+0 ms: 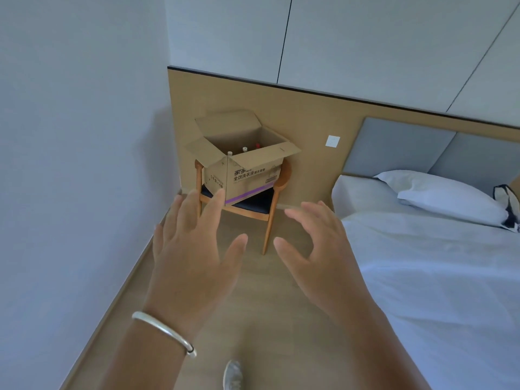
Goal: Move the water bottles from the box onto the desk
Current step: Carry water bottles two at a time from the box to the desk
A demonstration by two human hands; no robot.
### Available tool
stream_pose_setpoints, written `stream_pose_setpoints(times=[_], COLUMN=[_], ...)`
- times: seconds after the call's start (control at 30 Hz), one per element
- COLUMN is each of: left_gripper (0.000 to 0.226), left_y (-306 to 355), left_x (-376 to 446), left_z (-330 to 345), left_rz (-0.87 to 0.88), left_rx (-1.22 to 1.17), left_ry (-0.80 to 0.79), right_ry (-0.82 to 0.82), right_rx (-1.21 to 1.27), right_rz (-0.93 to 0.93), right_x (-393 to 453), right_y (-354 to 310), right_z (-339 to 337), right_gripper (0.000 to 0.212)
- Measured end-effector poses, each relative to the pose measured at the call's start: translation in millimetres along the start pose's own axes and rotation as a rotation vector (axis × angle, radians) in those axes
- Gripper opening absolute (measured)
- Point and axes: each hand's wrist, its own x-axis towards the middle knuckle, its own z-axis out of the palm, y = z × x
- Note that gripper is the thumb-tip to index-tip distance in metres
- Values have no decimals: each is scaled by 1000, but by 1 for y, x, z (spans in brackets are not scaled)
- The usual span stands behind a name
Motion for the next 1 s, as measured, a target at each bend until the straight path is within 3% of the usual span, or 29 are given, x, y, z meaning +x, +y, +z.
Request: stream_pose_setpoints(times=[0.57, 0.73, 1.0], left_gripper=[72, 71, 71], left_y=[-59, -71, -120], left_x=[315, 380, 506], left_z=[45, 64, 110], left_rz=[-8, 17, 55], left_rx=[120, 135, 116], left_ry=[9, -31, -191], right_ry=[-34, -39, 4], right_rx=[24, 24, -28], right_rz=[-23, 11, 144], right_x=[307, 360, 448], right_y=[51, 71, 98], right_z=[109, 130, 173], right_gripper=[62, 53, 63])
